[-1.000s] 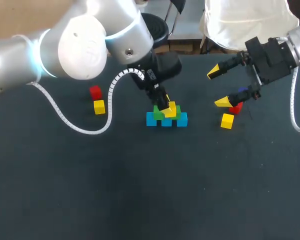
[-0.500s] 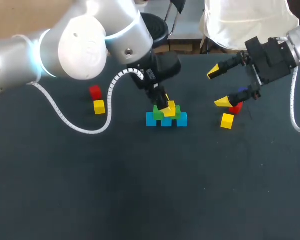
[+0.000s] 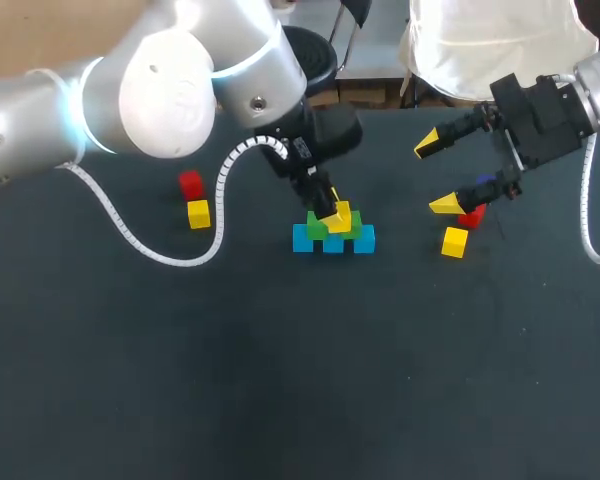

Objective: Place the blue cubes, place green cubes on the blue cubes, place the yellow cubes on the green cubes, then place the red cubes on the yellow cubes, and place purple cube on the red cubes.

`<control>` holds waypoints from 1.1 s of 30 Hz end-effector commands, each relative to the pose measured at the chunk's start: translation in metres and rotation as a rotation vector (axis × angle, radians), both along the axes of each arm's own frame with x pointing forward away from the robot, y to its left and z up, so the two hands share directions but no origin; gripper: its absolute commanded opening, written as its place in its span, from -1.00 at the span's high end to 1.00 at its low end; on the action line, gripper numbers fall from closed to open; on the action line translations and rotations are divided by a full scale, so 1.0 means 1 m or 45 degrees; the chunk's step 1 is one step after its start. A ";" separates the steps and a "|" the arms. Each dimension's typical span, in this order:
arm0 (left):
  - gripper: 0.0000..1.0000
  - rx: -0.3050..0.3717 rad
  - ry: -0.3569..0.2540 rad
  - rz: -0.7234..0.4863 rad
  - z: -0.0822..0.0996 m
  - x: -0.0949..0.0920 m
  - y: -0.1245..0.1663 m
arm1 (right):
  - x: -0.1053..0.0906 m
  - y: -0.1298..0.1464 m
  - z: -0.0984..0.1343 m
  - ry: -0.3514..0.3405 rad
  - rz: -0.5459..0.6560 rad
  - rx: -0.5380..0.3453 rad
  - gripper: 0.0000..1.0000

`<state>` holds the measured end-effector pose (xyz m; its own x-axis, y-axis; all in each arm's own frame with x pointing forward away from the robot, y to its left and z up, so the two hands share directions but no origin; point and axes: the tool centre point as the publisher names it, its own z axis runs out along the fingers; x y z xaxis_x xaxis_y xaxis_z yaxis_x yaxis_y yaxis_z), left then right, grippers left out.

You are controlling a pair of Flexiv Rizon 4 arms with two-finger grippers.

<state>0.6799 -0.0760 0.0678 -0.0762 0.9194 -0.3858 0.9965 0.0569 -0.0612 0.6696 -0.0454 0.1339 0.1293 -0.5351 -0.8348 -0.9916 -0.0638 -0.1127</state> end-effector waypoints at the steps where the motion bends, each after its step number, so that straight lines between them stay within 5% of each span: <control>1: 1.00 -0.002 0.010 -0.003 -0.001 0.004 0.000 | 0.000 0.000 0.000 0.000 0.000 -0.001 -1.00; 33: 1.00 -0.008 0.014 0.004 -0.003 0.009 0.000 | 0.000 0.000 0.000 0.000 0.000 -0.001 -1.00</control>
<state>0.6869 -0.0751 0.0647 -0.0853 0.9165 -0.3909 0.9956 0.0633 -0.0690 0.6696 -0.0454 0.1339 0.1293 -0.5351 -0.8348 -0.9916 -0.0638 -0.1127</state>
